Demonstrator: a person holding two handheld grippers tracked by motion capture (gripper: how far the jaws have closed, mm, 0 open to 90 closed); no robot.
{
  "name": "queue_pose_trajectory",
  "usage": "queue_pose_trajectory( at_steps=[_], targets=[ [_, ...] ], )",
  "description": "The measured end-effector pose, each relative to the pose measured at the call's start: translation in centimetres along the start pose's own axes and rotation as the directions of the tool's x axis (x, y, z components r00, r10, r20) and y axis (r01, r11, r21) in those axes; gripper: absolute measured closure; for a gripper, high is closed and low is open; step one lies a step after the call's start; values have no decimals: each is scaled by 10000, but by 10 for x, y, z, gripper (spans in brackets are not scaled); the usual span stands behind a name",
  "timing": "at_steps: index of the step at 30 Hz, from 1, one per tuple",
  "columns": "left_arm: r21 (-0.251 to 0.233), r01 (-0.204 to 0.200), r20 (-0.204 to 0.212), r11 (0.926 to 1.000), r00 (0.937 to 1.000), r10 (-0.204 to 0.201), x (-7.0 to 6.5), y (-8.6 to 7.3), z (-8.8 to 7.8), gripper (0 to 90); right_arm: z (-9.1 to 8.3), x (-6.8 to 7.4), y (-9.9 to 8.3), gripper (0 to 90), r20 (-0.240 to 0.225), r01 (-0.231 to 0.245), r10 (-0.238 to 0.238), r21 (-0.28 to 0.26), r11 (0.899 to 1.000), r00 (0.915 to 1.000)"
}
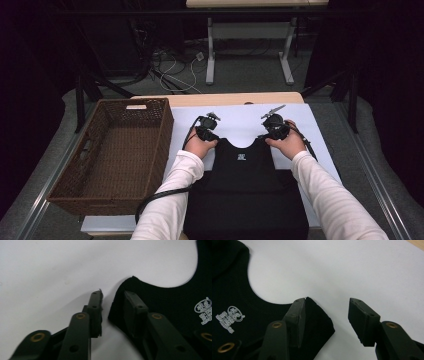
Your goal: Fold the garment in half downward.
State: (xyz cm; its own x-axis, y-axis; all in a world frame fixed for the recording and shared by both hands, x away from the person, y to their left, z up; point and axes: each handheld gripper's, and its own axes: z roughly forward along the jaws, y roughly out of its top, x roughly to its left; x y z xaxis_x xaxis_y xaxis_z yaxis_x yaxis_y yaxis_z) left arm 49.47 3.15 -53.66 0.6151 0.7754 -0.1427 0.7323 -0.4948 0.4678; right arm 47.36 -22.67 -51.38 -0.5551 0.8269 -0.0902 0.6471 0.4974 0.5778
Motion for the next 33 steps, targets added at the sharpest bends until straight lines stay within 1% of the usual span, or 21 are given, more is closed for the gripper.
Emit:
queue_pose_trajectory(
  at_steps=[3,4,6,7,10,12,13,14,15,16,18,20,21,22,25,26,28,30,31,32,33],
  targets=[
    [-40,213,216,9998,9995,-212,0,0,1,789,1,-1,-1,487,84,-48,48,6,10000,10000],
    [9,236,236,9997,9994,-236,0,0,0,811,2,-2,-1,489,35,-7,7,-65,10000,10000],
    [58,212,150,9998,9997,-213,-1,1,-1,841,3,-3,-2,506,113,-149,148,77,9999,9998],
    [96,173,102,9998,9998,-174,-1,1,-2,846,4,-4,-2,509,107,-82,82,51,10000,9999],
    [-134,251,42,9996,9997,-250,-2,1,-6,854,6,-7,-4,515,85,-108,107,121,9999,9999],
    [-231,188,-10,9996,9998,-188,-1,1,-10,856,8,-7,-5,519,107,-298,296,228,9993,9995],
    [-275,228,6,9994,9997,-228,-2,0,-11,856,10,-9,-6,523,81,-199,198,130,9997,9998],
    [-274,191,-15,9994,9998,-192,-1,0,-12,856,10,-9,-6,526,-12,-221,222,231,9995,9998],
    [-267,208,-20,9994,9998,-209,-1,0,-13,856,11,-10,-7,530,131,-232,228,323,9992,9997],
    [-280,278,19,9992,9996,-278,-1,0,-13,856,12,-11,-7,535,137,-283,278,358,9990,9995],
    [-286,213,-5,9994,9998,-214,0,-1,-14,856,15,-12,-9,544,1,-303,303,422,9986,9995],
    [-279,261,-6,9993,9997,-262,0,-2,-14,856,18,-12,-11,552,53,-339,337,491,9982,9994],
    [-279,352,53,9990,9994,-350,0,-2,-13,856,18,-13,-12,558,19,-349,349,639,9973,9994],
    [-255,344,55,9991,9994,-343,1,-2,-13,856,20,-13,-13,575,2,-359,359,706,9969,9994],
    [-263,325,82,9991,9994,-323,2,-2,-13,857,20,-14,-15,718,-598,-733,769,610,9954,9952],
    [-259,334,90,9991,9994,-332,2,-2,-13,857,20,-14,-15,750,-733,-772,816,608,9952,9940],
    [-312,358,110,9989,9993,-354,1,-2,-14,857,20,-12,-14,813,-833,-666,715,599,9960,9940],
    [-342,334,126,9989,9994,-330,0,-1,-16,858,19,-10,-14,825,-776,-419,463,568,9975,9959],
    [-349,244,102,9991,9997,-241,0,-1,-18,858,17,-9,-13,826,-703,-385,420,505,9980,9966],
    [-442,307,155,9986,9994,-300,-1,0,-19,858,16,-8,-13,828,-656,-409,438,453,9981,9969],
    [-437,264,145,9987,9996,-257,-1,0,-22,858,14,-7,-12,828,-670,-417,439,334,9986,9968]
  ],
)
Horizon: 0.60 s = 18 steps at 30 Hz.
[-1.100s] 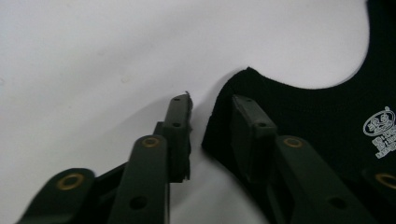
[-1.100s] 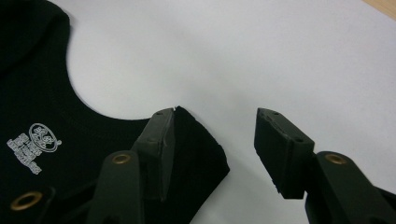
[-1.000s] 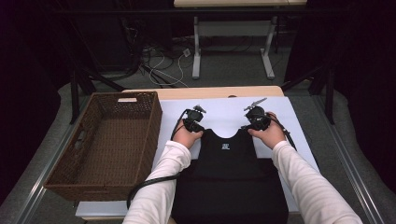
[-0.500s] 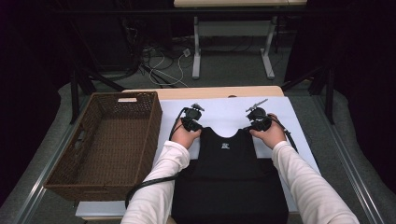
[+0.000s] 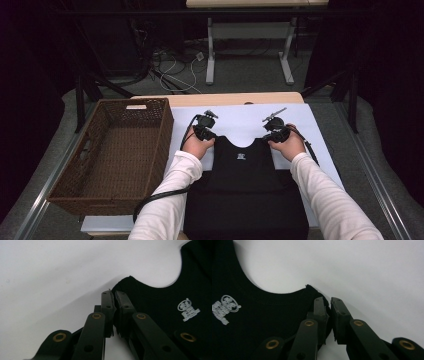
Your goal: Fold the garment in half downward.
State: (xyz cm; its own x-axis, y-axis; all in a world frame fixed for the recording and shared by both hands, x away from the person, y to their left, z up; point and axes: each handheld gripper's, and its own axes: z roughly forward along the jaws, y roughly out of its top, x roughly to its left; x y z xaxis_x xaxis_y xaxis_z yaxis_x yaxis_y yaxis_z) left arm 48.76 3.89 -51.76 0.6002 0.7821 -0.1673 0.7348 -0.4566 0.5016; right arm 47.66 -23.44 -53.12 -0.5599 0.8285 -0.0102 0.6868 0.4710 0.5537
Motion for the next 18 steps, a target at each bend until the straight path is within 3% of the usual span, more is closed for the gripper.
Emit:
queue_pose_trajectory(
  at_steps=[3,4,7,18],
  targets=[
    [-177,44,40,9998,10000,-43,-3,1,-8,858,-9,2,1,828,213,273,-271,-119,9996,9994],
    [-196,-111,-1,9997,9999,111,-3,1,-11,858,-12,2,2,828,245,465,-459,-255,9986,9986],
    [-289,21,122,9996,9999,-18,-7,1,-21,858,-24,4,3,828,176,479,-471,-534,9974,9987],
    [-838,-485,135,9953,9987,498,-23,-3,-62,858,-72,17,1,828,35,937,-944,-1628,9822,9955]
  ],
)
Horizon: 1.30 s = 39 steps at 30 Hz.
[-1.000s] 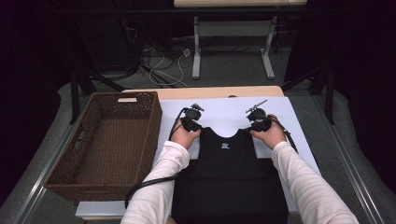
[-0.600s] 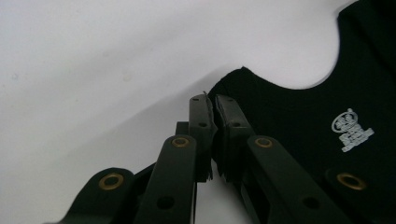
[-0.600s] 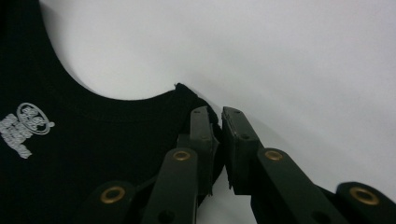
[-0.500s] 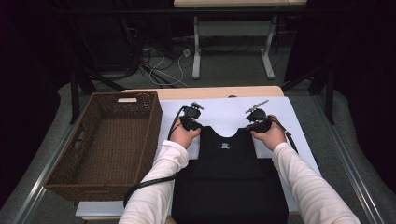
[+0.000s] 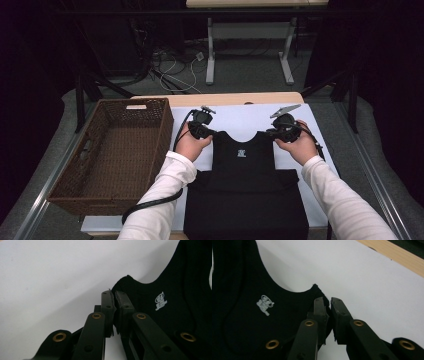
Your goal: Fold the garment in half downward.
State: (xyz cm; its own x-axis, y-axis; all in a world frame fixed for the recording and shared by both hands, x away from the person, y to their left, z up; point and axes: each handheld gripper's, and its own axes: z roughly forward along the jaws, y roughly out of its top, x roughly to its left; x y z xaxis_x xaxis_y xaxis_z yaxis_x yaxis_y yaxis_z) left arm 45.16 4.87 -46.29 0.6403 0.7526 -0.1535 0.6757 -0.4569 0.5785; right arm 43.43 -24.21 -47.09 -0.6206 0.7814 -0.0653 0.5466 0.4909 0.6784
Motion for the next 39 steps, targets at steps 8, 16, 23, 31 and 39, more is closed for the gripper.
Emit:
queue_pose_trajectory(
  at_steps=[8,16,23,31,39],
  targets=[
    [-217,-284,-17,9994,9996,283,-14,-5,-27,857,-28,14,0,827,-48,86,-88,-335,9994,10000],
    [-415,-472,167,9980,9987,480,-29,-14,-48,857,-55,26,-6,827,-307,273,-290,-547,9981,9991],
    [-680,-472,336,9966,9982,496,-38,-27,-64,857,-76,36,-16,827,-340,274,-305,-882,9957,9990],
    [-629,-904,465,9939,9945,934,-50,-45,-78,857,-92,47,-30,827,-575,306,-355,-829,9961,9977],
    [-725,-1039,626,9919,9921,1085,-62,-65,-89,857,-109,63,-45,827,-761,549,-621,-936,9941,9952]
  ],
)
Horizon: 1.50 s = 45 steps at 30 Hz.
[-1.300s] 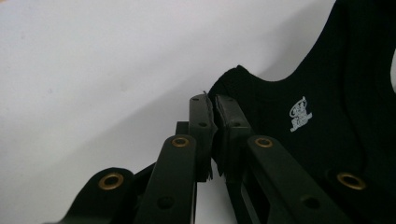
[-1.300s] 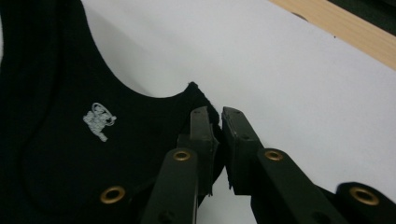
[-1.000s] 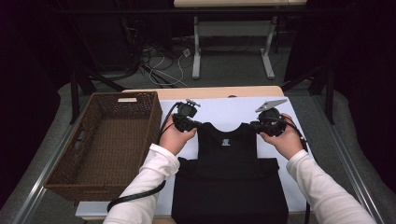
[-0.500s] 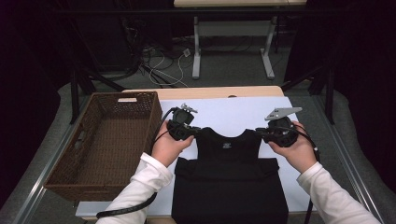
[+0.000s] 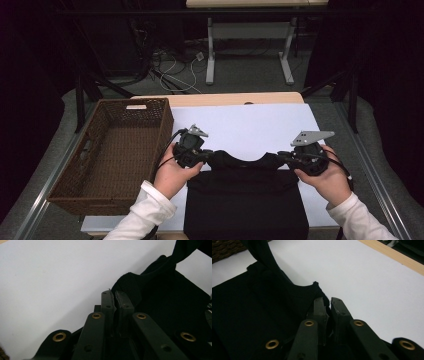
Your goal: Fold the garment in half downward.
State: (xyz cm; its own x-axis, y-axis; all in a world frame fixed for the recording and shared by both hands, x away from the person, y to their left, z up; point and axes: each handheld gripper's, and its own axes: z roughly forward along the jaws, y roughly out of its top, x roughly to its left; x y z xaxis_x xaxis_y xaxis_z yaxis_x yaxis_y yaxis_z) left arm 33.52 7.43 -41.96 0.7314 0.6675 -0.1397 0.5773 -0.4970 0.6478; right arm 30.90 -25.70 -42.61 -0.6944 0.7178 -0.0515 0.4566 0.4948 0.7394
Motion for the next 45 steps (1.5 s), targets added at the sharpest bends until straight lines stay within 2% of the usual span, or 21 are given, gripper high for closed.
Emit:
queue_pose_trajectory(
  at_steps=[4,8,16,18,26,35,38,40,45],
  targets=[
    [-1,-117,148,9999,9998,117,-8,-11,-6,857,-5,11,-9,827,-87,224,-224,38,9997,9997],
    [22,-241,371,9997,9990,240,-16,-25,-8,856,-8,20,-20,826,-201,204,-202,86,9998,9996],
    [209,-392,533,9990,9979,381,-30,-50,-1,856,-11,34,-44,825,-221,384,-378,288,9988,9990],
    [234,-272,642,9994,9976,257,-33,-57,2,856,-12,37,-50,825,-260,276,-268,313,9991,9993],
    [520,-134,887,9986,9960,87,-36,-75,11,854,-5,46,-69,824,-525,82,-49,617,9981,9986],
    [955,-94,1065,9954,9943,-8,-39,-86,19,832,-1,47,-77,802,-687,11,47,836,9965,9976],
    [1150,-94,1102,9933,9939,-34,-39,-87,20,794,-1,48,-77,767,-843,6,70,896,9960,9964],
    [1294,-69,1134,9916,9935,-79,-39,-86,19,708,-1,48,-77,723,-868,-27,114,997,9950,9962],
    [1014,185,843,9947,9961,-271,-33,-83,15,533,-5,44,-76,567,-853,-224,292,798,9966,9959]
  ],
)
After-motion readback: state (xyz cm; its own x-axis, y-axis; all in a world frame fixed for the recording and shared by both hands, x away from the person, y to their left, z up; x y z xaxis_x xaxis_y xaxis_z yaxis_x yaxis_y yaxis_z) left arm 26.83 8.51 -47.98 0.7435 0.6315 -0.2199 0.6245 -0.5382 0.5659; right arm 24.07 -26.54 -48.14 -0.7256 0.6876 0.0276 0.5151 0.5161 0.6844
